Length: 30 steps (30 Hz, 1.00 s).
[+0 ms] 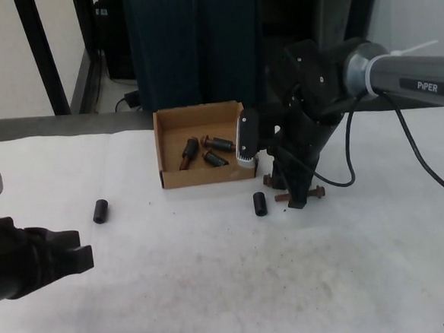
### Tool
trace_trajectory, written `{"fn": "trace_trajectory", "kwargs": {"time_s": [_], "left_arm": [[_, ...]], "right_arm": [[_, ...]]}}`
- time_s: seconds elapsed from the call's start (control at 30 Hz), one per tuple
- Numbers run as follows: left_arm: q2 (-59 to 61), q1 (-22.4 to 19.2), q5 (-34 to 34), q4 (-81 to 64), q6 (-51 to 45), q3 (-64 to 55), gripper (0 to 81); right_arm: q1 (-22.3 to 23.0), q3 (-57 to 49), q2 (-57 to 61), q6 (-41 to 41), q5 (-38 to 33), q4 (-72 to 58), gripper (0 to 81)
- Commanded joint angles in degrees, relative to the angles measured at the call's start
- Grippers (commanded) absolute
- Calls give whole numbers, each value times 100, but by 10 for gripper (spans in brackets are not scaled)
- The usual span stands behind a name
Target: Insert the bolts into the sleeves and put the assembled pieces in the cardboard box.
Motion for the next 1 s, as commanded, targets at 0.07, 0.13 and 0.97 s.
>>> {"fn": "trace_trajectory", "kwargs": {"time_s": [0.07, 0.13, 0.97], "left_arm": [[-5, 1, 26, -75, -42, 0, 4], [-5, 1, 26, -75, -28, 0, 4], [-83, 265, -639, 704, 696, -348, 2]], "right_arm": [[49, 7, 79, 14, 287, -16, 2], [83, -56, 63, 102, 467, 198, 2], [617, -1529, -1869, 3474, -956, 3336, 2]]}}
